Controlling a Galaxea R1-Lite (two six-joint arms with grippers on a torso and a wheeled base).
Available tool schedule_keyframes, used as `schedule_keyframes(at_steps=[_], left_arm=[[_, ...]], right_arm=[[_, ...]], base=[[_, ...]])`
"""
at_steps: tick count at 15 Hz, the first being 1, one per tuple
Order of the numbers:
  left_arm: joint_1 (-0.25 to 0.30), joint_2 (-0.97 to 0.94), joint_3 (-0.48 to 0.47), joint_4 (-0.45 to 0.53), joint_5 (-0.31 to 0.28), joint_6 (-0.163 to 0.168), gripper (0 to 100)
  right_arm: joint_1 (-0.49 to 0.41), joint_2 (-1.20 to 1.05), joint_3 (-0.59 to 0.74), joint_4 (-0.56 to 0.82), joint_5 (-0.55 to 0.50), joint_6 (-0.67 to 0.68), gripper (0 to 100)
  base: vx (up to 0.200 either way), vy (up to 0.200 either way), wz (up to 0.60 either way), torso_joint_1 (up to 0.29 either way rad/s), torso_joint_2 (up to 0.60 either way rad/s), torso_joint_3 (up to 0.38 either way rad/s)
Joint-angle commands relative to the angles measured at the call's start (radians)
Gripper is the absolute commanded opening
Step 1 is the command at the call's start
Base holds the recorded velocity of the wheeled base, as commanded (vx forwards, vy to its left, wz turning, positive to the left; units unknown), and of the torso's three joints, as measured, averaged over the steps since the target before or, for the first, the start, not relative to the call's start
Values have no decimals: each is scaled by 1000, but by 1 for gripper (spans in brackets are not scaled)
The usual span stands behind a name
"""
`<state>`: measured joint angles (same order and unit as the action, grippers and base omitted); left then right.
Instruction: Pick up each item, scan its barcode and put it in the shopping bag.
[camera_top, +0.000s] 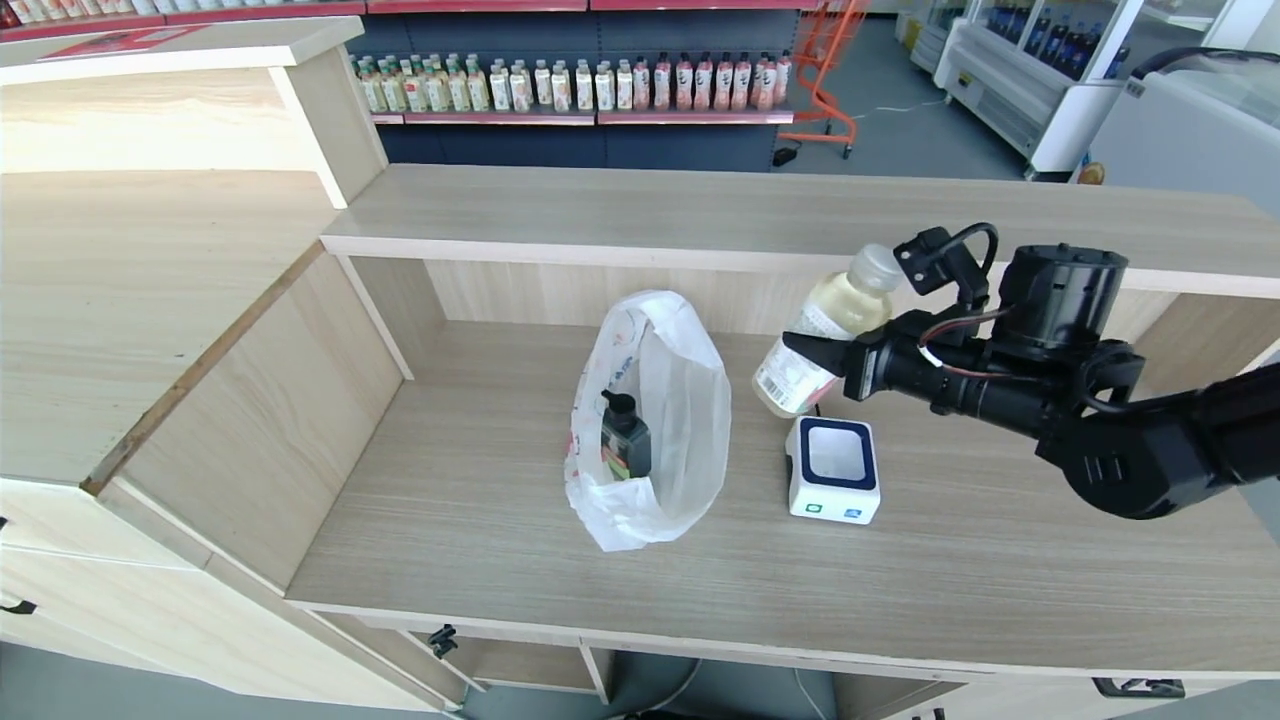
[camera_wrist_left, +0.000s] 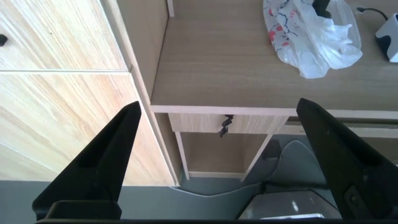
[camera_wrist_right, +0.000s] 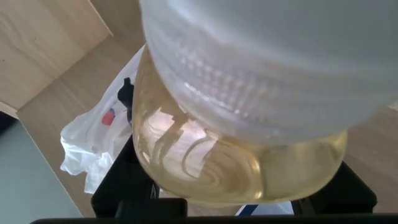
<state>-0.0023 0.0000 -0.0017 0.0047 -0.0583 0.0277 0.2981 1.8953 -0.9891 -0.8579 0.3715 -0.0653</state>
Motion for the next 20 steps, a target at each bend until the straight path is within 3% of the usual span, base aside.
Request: schedule_keyframes(at_steps=[1, 4, 10, 13, 20], left_arm=[[1, 2, 2, 0, 0, 0, 100], [1, 2, 0, 0, 0, 0, 100], [1, 2, 0, 0, 0, 0, 100], [1, 2, 0, 0, 0, 0, 100], [1, 2, 0, 0, 0, 0, 100]], right_arm=[[35, 120, -98, 13, -2, -1, 0], [53, 180, -155, 25, -3, -2, 0], [82, 469, -413, 22, -39, -186, 0], [108, 561, -562, 28, -42, -186, 0], [168, 679, -704, 28, -39, -189, 0]], base=[[0, 0, 0, 0, 0, 0], [0, 0, 0, 0, 0, 0], [0, 0, 0, 0, 0, 0], [0, 0, 0, 0, 0, 0], [0, 0, 0, 0, 0, 0]])
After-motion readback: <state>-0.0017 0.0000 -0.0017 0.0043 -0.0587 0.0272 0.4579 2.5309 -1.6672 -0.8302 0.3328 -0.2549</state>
